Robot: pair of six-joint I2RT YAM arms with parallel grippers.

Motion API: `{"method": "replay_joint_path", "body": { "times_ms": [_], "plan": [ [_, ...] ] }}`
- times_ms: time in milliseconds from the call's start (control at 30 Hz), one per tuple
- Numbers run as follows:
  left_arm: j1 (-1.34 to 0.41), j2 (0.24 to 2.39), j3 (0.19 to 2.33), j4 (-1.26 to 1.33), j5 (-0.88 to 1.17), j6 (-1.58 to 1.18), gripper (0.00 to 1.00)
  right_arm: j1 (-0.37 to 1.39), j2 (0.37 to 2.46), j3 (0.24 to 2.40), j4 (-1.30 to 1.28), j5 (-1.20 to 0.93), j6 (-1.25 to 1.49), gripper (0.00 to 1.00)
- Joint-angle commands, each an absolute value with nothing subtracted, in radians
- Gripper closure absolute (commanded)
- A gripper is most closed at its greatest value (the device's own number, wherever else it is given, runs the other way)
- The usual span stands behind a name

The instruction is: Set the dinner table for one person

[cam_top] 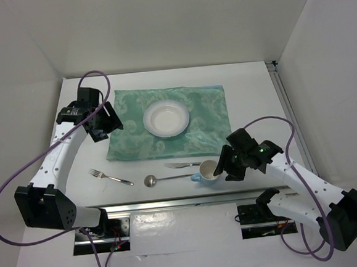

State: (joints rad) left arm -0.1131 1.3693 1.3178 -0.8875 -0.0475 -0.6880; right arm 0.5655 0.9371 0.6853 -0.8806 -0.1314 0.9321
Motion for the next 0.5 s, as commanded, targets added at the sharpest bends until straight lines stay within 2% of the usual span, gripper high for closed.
{"method": "replay_joint_path", "body": {
  "times_ms": [0, 67, 233, 367, 400, 467],
  "plan": [
    [-0.117, 1.361, 1.316, -0.87, -0.038, -0.69, 0.2, 0.577, 0.942, 0.661, -0.782, -0.118, 0.988, 0.41],
    [-0.117, 1.361, 1.316, -0.87, -0.038, -0.681, 0.2, 0.577, 0.952, 0.652, -0.762, -0.098, 0.997, 0.45],
    [-0.117, 1.361, 1.316, -0.87, -0.038, -0.681, 0.2, 0.577, 0.986, 0.67, -0.773, -0.04, 1.008, 0.62],
    [-0.117, 1.361, 1.316, -0.87, -0.029, -0.672, 0.19, 0.577, 0.996, 0.683, -0.793, -0.015, 1.008, 0.78],
    [-0.117, 1.361, 1.316, -0.87, -0.029, -0.672, 0.19, 0.577, 0.996, 0.699, -0.81, -0.002, 1.008, 0.87],
    [-0.117, 1.361, 1.316, -0.87, -0.029, -0.672, 0.19, 0.577, 0.996, 0.745, -0.833, 0.026, 0.997, 0.97]
  ]
}}
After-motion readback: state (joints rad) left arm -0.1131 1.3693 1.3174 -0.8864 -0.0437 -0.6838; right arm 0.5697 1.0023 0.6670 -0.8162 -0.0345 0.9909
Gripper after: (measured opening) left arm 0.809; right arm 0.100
